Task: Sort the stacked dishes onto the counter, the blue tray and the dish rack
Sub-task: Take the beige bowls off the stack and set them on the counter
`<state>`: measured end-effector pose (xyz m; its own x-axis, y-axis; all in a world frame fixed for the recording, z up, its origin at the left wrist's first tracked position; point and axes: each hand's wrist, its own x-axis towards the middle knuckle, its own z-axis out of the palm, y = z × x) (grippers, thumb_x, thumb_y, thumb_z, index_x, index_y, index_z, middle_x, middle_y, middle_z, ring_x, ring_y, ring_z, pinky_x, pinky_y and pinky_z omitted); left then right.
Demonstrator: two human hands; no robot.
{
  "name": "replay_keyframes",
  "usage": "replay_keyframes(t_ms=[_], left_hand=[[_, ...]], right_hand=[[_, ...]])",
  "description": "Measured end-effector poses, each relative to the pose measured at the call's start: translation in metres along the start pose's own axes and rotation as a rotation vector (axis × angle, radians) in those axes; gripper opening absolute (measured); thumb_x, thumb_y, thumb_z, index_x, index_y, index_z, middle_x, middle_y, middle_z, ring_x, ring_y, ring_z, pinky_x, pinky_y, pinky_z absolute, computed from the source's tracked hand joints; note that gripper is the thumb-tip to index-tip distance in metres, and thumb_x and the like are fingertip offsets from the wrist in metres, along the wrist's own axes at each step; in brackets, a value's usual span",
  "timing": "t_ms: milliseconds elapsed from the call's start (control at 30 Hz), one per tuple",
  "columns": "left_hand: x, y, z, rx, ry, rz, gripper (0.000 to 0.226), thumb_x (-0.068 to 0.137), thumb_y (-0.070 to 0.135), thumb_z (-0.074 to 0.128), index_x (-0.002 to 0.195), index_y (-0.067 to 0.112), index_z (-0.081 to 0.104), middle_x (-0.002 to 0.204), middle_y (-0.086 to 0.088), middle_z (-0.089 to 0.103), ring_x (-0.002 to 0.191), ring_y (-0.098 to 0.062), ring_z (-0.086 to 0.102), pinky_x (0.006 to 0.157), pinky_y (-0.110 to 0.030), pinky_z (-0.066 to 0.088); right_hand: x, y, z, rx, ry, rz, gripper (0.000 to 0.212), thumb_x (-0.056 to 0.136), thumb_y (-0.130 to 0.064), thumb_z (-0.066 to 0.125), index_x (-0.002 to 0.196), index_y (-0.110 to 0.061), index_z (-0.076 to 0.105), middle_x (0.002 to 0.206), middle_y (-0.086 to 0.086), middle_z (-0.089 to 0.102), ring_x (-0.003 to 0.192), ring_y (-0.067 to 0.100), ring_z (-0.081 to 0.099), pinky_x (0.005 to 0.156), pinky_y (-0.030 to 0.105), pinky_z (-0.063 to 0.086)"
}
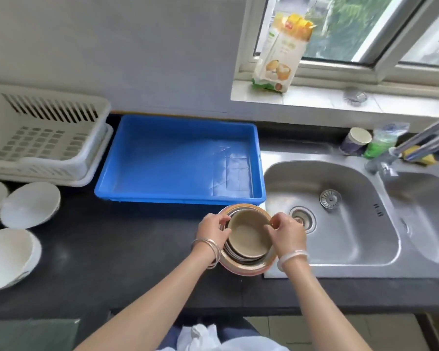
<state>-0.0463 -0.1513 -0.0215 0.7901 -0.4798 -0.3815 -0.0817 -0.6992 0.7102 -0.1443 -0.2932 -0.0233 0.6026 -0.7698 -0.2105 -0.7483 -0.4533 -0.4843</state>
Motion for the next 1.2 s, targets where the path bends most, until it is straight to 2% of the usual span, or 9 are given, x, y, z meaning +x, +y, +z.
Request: replay_keyframes(t_ms=[233, 367, 467, 600, 700, 767, 867, 1033, 1200], left_hand=[[0.003, -0.005, 0.000, -0.026, 0.021, 0.023, 0.025, 0.086, 0.020, 0.060, 0.110, 0.018, 0.067, 0.107, -0.004, 0.062, 0.088, -0.012, 0.055, 0.082, -0.022, 0.045], [0.001, -0.004, -0.001, -0.097, 0.020, -0.009, 0.022, 0.089, 0.024, 0.054, 0.103, 0.016, 0.069, 0.102, -0.007, 0.063, 0.090, -0.021, 0.061, 0.087, -0.038, 0.054], [0.003, -0.003, 0.001, -0.056, 0.023, 0.004, 0.017, 0.088, 0.023, 0.057, 0.099, 0.017, 0.068, 0.102, -0.005, 0.061, 0.085, -0.014, 0.056, 0.079, -0.025, 0.047], [0.004, 0.004, 0.002, -0.015, 0.019, -0.006, 0.001, 0.085, 0.019, 0.061, 0.085, 0.018, 0.062, 0.096, -0.002, 0.061, 0.082, -0.013, 0.054, 0.070, -0.022, 0.041], [0.004, 0.007, 0.000, -0.042, 0.033, -0.017, 0.011, 0.086, 0.016, 0.059, 0.076, 0.019, 0.054, 0.083, 0.002, 0.060, 0.078, -0.013, 0.055, 0.059, -0.017, 0.038], [0.005, 0.008, -0.003, -0.062, 0.042, -0.020, 0.012, 0.085, 0.015, 0.059, 0.075, 0.017, 0.054, 0.080, 0.002, 0.060, 0.078, -0.015, 0.056, 0.062, -0.020, 0.041], [0.007, 0.006, -0.010, -0.146, 0.025, -0.051, 0.017, 0.084, 0.012, 0.059, 0.070, 0.018, 0.053, 0.081, -0.002, 0.062, 0.078, -0.022, 0.062, 0.072, -0.033, 0.055], [0.009, -0.001, -0.032, -0.353, 0.057, -0.125, 0.020, 0.083, 0.006, 0.057, 0.066, 0.015, 0.052, 0.076, -0.006, 0.059, 0.067, -0.021, 0.060, 0.073, -0.039, 0.060], [0.005, -0.018, -0.068, -0.482, 0.137, -0.168, 0.021, 0.084, 0.005, 0.057, 0.067, 0.014, 0.049, 0.080, -0.007, 0.057, 0.074, -0.021, 0.060, 0.062, -0.026, 0.058]], right_hand=[[0.006, -0.005, -0.006, -0.089, -0.051, -0.049, 0.010, 0.087, -0.020, 0.058, 0.085, -0.011, 0.053, 0.087, 0.014, 0.068, 0.081, 0.032, 0.059, 0.062, 0.030, 0.035], [0.007, -0.004, -0.014, -0.003, -0.074, -0.029, 0.014, 0.088, -0.018, 0.055, 0.081, -0.015, 0.043, 0.076, 0.012, 0.060, 0.071, 0.030, 0.049, 0.062, 0.032, 0.034], [0.008, -0.001, -0.018, 0.088, -0.085, -0.003, 0.014, 0.088, -0.015, 0.056, 0.080, -0.014, 0.044, 0.073, 0.011, 0.059, 0.074, 0.035, 0.056, 0.063, 0.034, 0.038], [0.005, 0.003, -0.023, 0.192, -0.104, 0.042, 0.016, 0.087, -0.012, 0.057, 0.078, -0.014, 0.044, 0.067, 0.008, 0.060, 0.066, 0.031, 0.055, 0.064, 0.035, 0.045], [0.003, 0.005, -0.029, 0.249, -0.107, 0.054, 0.012, 0.087, -0.013, 0.057, 0.081, -0.016, 0.048, 0.069, 0.006, 0.063, 0.065, 0.029, 0.057, 0.067, 0.037, 0.051], [0.002, 0.002, -0.033, 0.276, -0.104, 0.042, 0.005, 0.086, -0.012, 0.057, 0.085, -0.017, 0.055, 0.076, 0.007, 0.067, 0.070, 0.028, 0.063, 0.071, 0.041, 0.056], [0.002, -0.006, -0.040, 0.312, -0.077, -0.010, 0.009, 0.086, -0.011, 0.058, 0.092, -0.016, 0.062, 0.081, 0.010, 0.070, 0.075, 0.029, 0.066, 0.074, 0.048, 0.056], [0.006, -0.029, -0.048, 0.332, -0.048, -0.078, 0.011, 0.085, -0.014, 0.058, 0.092, -0.019, 0.065, 0.083, 0.008, 0.073, 0.072, 0.027, 0.068, 0.072, 0.047, 0.058], [0.011, -0.062, -0.039, 0.353, -0.107, -0.150, 0.011, 0.084, -0.014, 0.059, 0.091, -0.020, 0.065, 0.082, 0.008, 0.072, 0.075, 0.027, 0.067, 0.074, 0.048, 0.057]])
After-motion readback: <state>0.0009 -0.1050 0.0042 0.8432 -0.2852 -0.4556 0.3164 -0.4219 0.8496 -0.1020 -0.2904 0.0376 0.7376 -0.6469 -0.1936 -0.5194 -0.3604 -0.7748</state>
